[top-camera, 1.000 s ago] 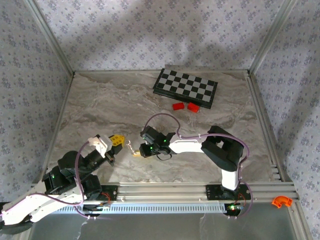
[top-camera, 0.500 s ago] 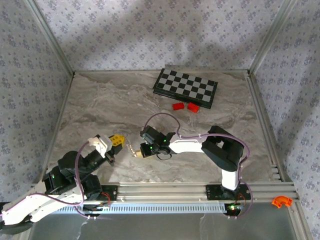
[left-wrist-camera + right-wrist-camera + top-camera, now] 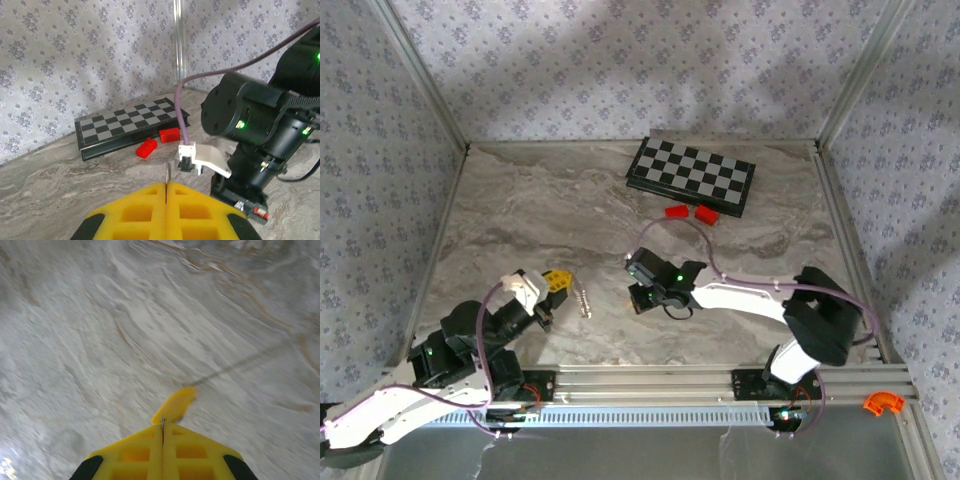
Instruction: Put the keys on the keyring
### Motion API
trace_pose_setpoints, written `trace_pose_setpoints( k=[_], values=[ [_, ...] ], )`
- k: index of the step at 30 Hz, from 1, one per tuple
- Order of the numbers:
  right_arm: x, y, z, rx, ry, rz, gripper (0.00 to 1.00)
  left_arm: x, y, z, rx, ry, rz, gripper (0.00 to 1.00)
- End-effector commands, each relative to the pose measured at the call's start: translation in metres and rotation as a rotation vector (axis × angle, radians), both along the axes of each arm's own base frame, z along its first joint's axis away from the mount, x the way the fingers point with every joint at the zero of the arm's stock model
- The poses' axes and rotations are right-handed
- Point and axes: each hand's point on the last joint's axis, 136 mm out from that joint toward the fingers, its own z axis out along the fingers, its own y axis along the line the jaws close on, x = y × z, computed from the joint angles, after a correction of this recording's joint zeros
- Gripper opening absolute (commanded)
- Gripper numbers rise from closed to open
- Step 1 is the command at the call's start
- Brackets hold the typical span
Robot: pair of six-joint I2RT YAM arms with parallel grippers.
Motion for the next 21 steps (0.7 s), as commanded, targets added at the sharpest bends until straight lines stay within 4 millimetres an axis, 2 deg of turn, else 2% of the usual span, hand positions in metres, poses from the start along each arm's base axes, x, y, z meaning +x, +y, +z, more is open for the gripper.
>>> trace_pose_setpoints(
  k=[1,4,9,16,21],
  values=[
    [-0.017,-0.039,-0.017,-0.175,0.046,0.050,0.00,0.001,-0.004,0.008,-0.022,-0.016,-0.004,0.00],
    [-0.022,-0.042,-0.022,-0.196,0.070,0.080,0.00,0.001,-0.008,0.004,-0.009,-0.008,-0.016,0.00],
    [-0.041,-0.055,-0.041,-0.254,0.173,0.111,0.00,-0.002,-0.018,-0.004,0.006,0.000,-0.056,0.00],
    [-0.049,-0.060,-0.058,-0.275,0.238,0.117,0.00,-0.007,-0.027,-0.008,0.015,0.000,-0.110,0.00],
    [-0.049,-0.060,-0.062,-0.286,0.259,0.129,0.00,-0.006,-0.030,-0.013,0.035,0.010,-0.110,0.00]
  ],
)
